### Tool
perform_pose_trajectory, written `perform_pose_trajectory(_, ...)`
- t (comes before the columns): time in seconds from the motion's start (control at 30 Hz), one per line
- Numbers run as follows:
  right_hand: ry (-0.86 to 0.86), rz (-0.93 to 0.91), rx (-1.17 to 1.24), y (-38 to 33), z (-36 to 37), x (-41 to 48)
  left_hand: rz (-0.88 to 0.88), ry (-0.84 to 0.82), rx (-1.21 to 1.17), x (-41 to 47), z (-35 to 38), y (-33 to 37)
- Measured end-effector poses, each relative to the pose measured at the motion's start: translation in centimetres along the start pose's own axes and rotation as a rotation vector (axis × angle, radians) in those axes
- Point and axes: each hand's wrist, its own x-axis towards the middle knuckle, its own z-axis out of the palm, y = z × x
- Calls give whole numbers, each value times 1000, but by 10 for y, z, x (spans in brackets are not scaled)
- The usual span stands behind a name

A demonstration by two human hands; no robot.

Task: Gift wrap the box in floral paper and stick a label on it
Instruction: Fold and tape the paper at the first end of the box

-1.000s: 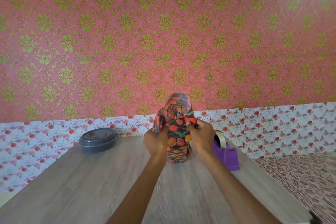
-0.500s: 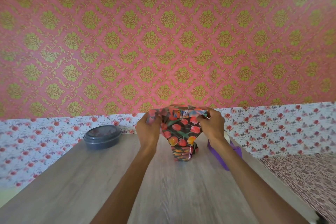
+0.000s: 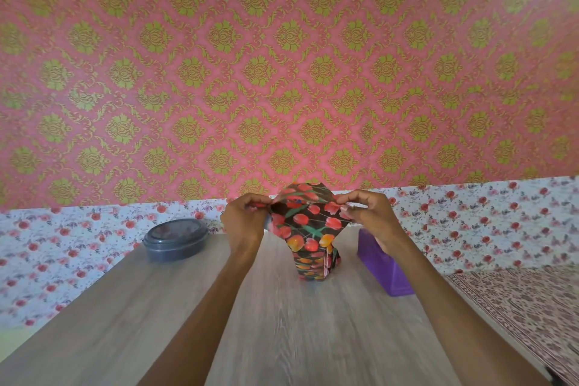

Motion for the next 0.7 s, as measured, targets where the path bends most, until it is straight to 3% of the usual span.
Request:
perform_pose_trajectory(0.13,171,61,2,2,0,4,-35,12,0,0,6,-2)
perform_pose_trajectory(0.3,179,113,92,2,2,0,4,-65,89,-5,9,4)
perform_pose_trajectory(0.37,196,99,100,4,2,-2,28,-244,244,-2,4,12)
perform_pose_trajectory(0.43,220,81,95,8,2,-1,36,-537,421,2,-5,25)
perform_pose_trajectory(0.5,227,63,87,10,4,0,3,-745,423,5,-10,41)
perform_pose_trajectory(0.57,222,32,74,12,7,0,-27,-742,321,9,-6,55)
perform_pose_trajectory(0.7,204,-26,10,18,10,0,-114,-518,373,19,19,57)
